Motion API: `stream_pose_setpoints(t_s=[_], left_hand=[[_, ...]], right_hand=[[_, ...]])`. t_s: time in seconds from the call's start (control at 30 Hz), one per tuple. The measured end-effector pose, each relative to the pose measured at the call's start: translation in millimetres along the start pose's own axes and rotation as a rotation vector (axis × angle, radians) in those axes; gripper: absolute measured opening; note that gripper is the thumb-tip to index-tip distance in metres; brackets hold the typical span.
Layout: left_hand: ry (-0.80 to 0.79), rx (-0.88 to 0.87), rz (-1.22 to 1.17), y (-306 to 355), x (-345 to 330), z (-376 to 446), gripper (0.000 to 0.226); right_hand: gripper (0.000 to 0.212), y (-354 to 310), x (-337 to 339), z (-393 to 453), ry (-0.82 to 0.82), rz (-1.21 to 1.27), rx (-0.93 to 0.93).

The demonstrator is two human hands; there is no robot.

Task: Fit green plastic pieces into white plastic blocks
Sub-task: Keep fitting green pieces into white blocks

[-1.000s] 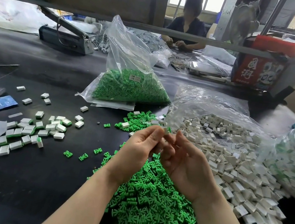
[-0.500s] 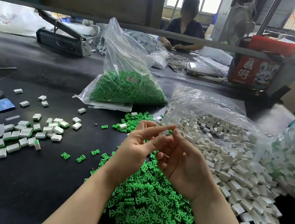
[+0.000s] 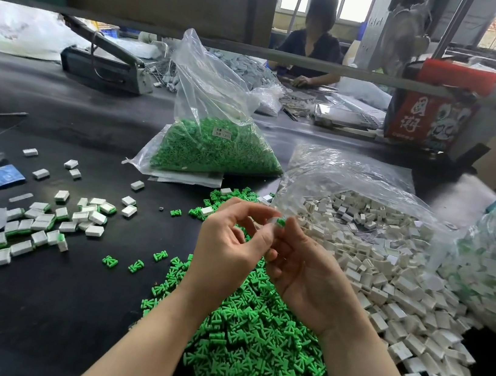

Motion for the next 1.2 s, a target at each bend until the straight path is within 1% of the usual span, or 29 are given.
stream_pose_setpoints(t_s=[0.1, 0.2, 0.43, 0.57, 0.67, 0.77, 0.9, 1.0, 1.1, 1.2], left_hand=[[0.005, 0.039, -0.073, 3, -1, 0, 0.016], [0.01, 0.043, -0.074, 4, 0, 0, 0.017], [0.013, 0.077, -0.091, 5, 1, 1, 0.019], [0.034, 0.1, -0.08, 3, 2, 0, 0.021], [0.058, 0.167, -0.117, -1, 0, -1, 0.019], [0.049, 0.227, -0.16, -5, -2, 1, 0.015], [0.061, 0.195, -0.221, -5, 0, 1, 0.015], [0.053, 0.184, -0.279, -5, 0, 2, 0.013], [0.012, 0.199, -0.279, -8, 1, 3, 0.018], [-0.017, 0.196, -0.304, -6, 0, 2, 0.018]], right_hand=[[0.026, 0, -1, 0, -0.014, -0.009, 0.018], [0.022, -1, -2, -1, -0.03, -0.014, 0.034], [0.021, -2, -2, -2, -0.03, -0.051, 0.063], [0.021, -2, -3, 0, -0.038, -0.122, 0.107], [0.025, -2, -2, 1, -0.02, -0.221, 0.145], [0.026, -2, 0, 2, -0.002, -0.295, 0.179], [0.026, -4, 1, 1, 0.01, -0.444, 0.224], [0.027, -6, 2, 0, 0.001, -0.509, 0.266], [0.031, -9, 4, -2, 0.029, -0.53, 0.317], [0.032, -9, 5, -1, 0.065, -0.509, 0.32]])
Point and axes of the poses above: each hand's wrist, its own z-axis towards the middle knuckle, its own x-axis out of the back of the hand, y = z × x, the point moved 3 cm from there along z, towards the middle knuckle, and after that the axes turned 7 degrees about z, right-handed, at the moved point
